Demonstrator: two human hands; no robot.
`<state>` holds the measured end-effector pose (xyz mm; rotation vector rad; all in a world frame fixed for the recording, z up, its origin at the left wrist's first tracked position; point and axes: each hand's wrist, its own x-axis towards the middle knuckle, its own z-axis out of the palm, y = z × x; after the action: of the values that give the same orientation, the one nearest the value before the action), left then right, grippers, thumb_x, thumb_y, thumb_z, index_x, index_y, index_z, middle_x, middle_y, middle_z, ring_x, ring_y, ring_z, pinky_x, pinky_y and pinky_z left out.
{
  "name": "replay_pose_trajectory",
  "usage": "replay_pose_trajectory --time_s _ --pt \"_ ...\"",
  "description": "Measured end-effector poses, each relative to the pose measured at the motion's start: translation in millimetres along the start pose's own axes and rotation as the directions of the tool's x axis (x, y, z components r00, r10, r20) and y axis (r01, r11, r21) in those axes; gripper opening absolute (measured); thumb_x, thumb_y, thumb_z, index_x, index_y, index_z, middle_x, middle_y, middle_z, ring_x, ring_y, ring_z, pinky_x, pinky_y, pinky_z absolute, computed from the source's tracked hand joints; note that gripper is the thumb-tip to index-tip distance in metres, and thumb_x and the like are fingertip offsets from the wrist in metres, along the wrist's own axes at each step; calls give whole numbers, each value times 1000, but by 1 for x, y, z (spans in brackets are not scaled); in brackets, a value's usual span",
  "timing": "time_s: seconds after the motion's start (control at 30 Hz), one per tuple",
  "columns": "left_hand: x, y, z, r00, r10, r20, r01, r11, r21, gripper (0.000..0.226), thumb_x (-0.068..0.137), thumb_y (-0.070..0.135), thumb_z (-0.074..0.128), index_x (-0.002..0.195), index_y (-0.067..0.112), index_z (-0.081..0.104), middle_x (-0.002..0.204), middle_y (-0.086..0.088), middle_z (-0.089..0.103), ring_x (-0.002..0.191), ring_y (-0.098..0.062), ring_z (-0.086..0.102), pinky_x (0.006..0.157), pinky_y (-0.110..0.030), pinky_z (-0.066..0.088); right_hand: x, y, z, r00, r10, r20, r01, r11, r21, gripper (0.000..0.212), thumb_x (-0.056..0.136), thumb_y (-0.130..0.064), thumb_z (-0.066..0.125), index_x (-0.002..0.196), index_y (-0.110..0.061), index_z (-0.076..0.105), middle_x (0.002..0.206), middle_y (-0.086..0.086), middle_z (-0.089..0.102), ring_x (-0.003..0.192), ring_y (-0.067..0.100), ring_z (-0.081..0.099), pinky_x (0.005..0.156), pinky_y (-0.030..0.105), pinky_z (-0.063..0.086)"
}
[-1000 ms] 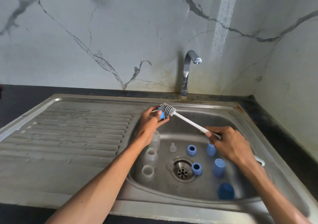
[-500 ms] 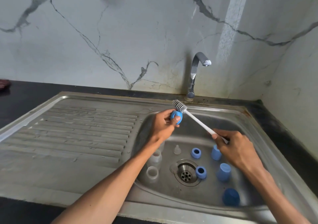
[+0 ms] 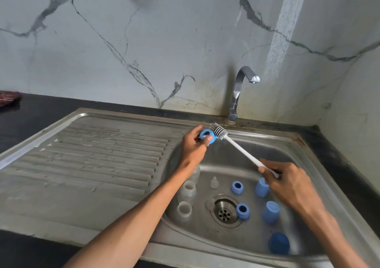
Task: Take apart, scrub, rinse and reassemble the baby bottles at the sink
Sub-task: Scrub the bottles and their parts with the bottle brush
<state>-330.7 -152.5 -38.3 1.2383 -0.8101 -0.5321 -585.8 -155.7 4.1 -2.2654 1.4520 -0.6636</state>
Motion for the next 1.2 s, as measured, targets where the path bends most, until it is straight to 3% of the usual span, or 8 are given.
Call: replay_pose_trajectory --time_s 0.1,0.2,0.4,0.53,0.63,0.77,1.03,1.2 --pt "6 1 -13 995 -57 -85 45 989 -138 23 90 -1 67 112 6 69 95 -4 74 84 -10 68 83 -25 56 -1 -1 3 999 -28 42 27 999 30 29 93 -42 63 122 -39 68 74 -12 69 60 11 63 55 26 49" --pt "2 3 -13 991 -130 16 129 943 -306 15 90 0 66 104 4 71 86 -3 75 80 -12 69 87 -28 56 0 -1 4 999 -37 38 35 998 52 29 94 -38 63 122 -37 69 72 -13 68 60 10 62 55 24 47" --pt "-5 10 -12 995 12 101 -9 1000 -25 25 83 4 78 107 5 73 85 -11 74 72 -15 66 82 -33 57 1 2 2 1000 -12 9 12 999 33 30 95 -39 61 124 -36 68 76 -8 70 60 13 61 51 22 42" --pt "-6 13 -10 996 -58 64 66 989 -133 26 80 5 80 105 5 74 94 -12 76 81 -18 67 87 -34 56 2 3 4 999 -14 32 13 999 32 32 95 -40 60 126 -35 67 73 -7 68 57 12 60 47 17 41" --pt "-6 15 -9 973 -211 99 233 866 -442 8 88 3 69 96 4 72 90 -10 75 90 -23 69 90 -32 57 3 3 4 996 -36 76 32 998 48 32 96 -38 60 126 -33 67 68 -10 66 57 8 59 48 14 43" --pt "-5 21 -14 918 -310 246 395 677 -621 18 98 11 55 96 -3 66 100 -22 72 95 -32 71 86 -45 59 2 3 5 995 -59 79 55 997 56 32 95 -37 61 126 -31 67 69 -12 65 61 11 61 52 15 42" --pt "-10 26 -6 915 -309 258 401 758 -515 35 98 7 54 131 -4 57 128 -18 62 111 -29 62 85 -37 60 1 4 6 998 -52 27 52 998 -22 35 94 -40 62 129 -32 65 82 -8 68 58 8 62 52 18 45" --pt "-3 29 -12 892 -383 239 450 712 -538 21 103 8 47 112 -5 60 128 -16 58 120 -27 54 99 -37 50 0 2 8 998 -68 18 69 995 -69 35 94 -44 60 129 -37 65 81 -11 65 58 6 59 53 17 39"
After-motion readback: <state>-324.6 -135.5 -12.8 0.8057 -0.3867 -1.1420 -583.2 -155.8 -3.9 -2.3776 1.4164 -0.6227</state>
